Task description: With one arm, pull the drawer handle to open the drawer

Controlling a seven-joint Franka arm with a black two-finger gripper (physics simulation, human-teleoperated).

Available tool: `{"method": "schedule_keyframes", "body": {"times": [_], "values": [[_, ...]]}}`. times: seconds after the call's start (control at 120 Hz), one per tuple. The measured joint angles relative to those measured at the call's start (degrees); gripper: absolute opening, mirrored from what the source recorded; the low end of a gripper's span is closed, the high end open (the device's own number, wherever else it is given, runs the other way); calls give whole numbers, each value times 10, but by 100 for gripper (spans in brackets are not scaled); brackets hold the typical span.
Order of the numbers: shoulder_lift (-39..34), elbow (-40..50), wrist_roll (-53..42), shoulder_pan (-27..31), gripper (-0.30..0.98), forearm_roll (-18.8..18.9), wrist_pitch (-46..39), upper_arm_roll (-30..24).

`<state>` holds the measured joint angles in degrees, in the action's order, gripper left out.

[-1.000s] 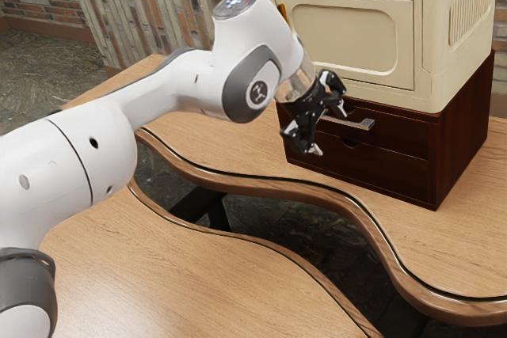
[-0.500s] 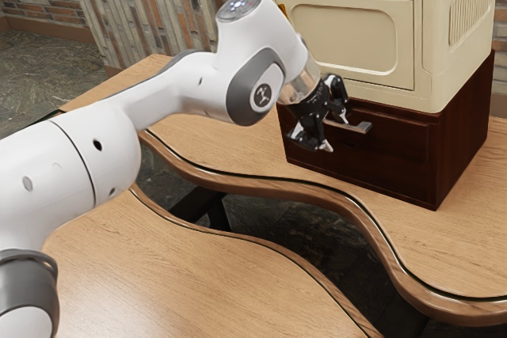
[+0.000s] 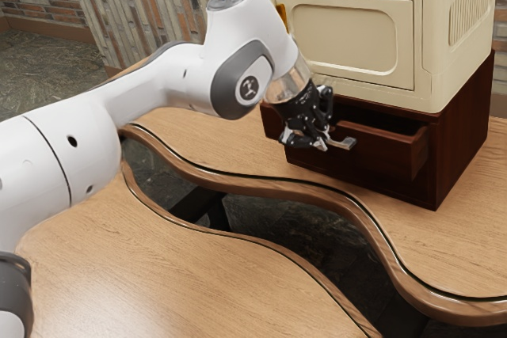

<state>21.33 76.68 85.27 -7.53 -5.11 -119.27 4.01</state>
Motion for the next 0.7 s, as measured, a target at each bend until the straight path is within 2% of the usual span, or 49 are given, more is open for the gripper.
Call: {"method": "schedule_keyframes", "body": {"times": [0.442,0.7], "values": [[-114,139,2,-5,-10,8,10,-1],[-153,190,3,-6,-10,8,7,0]]}}
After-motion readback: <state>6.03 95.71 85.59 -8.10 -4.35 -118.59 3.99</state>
